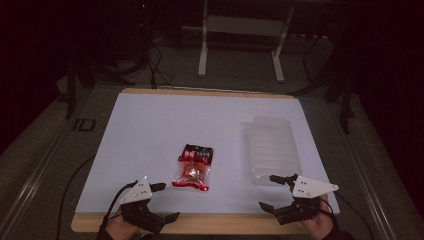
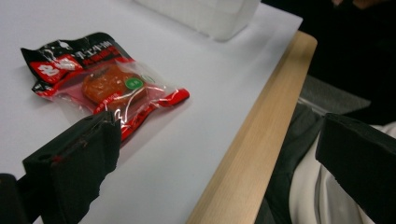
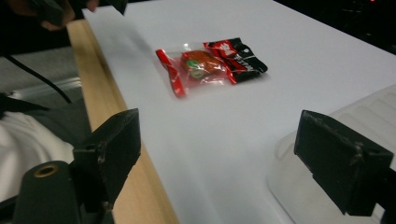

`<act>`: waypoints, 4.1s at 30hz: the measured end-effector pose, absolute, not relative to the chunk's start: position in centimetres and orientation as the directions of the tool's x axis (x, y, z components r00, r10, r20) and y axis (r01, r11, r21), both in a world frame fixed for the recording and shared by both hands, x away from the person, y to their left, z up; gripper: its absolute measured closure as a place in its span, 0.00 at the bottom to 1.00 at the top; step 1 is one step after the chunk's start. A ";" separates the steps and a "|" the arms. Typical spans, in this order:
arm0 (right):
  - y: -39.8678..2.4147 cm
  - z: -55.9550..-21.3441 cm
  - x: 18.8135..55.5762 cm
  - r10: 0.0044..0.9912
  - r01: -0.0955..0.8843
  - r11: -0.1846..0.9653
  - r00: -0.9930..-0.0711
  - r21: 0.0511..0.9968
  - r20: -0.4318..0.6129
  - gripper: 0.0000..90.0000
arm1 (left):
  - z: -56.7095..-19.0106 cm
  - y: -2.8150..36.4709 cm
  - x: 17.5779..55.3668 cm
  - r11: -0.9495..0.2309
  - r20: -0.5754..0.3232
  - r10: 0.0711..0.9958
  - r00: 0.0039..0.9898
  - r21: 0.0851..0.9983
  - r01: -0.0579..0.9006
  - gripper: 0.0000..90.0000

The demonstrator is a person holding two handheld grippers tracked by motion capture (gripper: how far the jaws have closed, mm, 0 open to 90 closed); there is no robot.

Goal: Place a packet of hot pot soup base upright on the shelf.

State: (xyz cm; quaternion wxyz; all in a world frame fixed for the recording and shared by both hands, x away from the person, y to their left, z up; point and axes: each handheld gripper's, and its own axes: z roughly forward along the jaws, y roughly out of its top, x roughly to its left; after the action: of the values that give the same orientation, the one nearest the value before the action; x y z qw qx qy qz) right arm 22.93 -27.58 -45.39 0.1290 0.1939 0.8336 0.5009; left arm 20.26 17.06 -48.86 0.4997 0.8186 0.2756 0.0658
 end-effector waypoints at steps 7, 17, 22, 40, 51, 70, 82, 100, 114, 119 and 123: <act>-27.7 -45.3 22.5 0.415 0.205 0.422 -0.910 0.883 0.013 0.12 | -48.2 17.2 20.1 -0.401 -0.185 0.490 0.852 0.819 0.409 0.00; -26.7 -44.7 21.5 0.341 0.150 0.418 -0.940 0.896 -0.001 0.12 | -48.1 15.5 20.4 -0.515 -0.238 0.437 0.868 0.725 0.458 0.00; -27.0 -44.5 21.7 0.340 0.193 0.401 -0.939 0.895 0.050 0.12 | -46.9 15.3 20.8 -0.479 -0.272 0.462 0.844 0.724 0.496 0.00; -26.5 -44.4 21.7 0.296 0.159 0.450 -0.955 0.879 0.021 0.19 | -43.8 14.6 24.3 -0.493 -0.245 0.501 0.830 0.707 0.507 0.01; -27.2 -43.5 21.5 0.314 0.156 0.385 -0.949 0.910 0.030 0.12 | -43.2 13.4 27.0 -0.500 -0.263 0.514 0.816 0.682 0.534 0.01; -26.4 -43.6 20.9 0.324 0.172 0.399 -0.945 0.900 0.037 0.12 | -42.4 12.2 31.9 -0.453 -0.239 0.566 0.789 0.709 0.540 0.01; -26.4 -43.8 21.0 0.309 0.190 0.400 -0.949 0.897 0.064 0.14 | -43.1 12.5 36.0 -0.394 -0.211 0.608 0.765 0.757 0.522 0.05; -26.4 -44.2 21.2 0.306 0.218 0.403 -0.947 0.889 0.093 0.16 | -49.6 13.6 39.1 -0.386 -0.179 0.743 0.645 0.674 0.630 0.31; -26.3 -44.3 21.3 0.307 0.225 0.412 -0.947 0.883 0.098 0.16 | -52.4 11.9 38.8 -0.450 -0.096 0.780 0.618 0.600 0.661 0.30; -26.2 -44.3 21.2 0.306 0.224 0.416 -0.947 0.882 0.096 0.16 | -52.2 11.0 38.6 -0.466 -0.054 0.801 0.596 0.570 0.677 0.33; -26.2 -44.3 21.2 0.305 0.223 0.416 -0.948 0.881 0.096 0.16 | -52.1 10.6 38.1 -0.467 -0.039 0.806 0.591 0.571 0.675 0.42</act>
State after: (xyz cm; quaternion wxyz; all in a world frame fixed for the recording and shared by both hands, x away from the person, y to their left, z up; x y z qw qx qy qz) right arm 21.18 -26.17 -44.28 0.0395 0.1568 0.8406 0.5169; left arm 38.11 10.56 -52.15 0.2755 0.8482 0.4365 0.1188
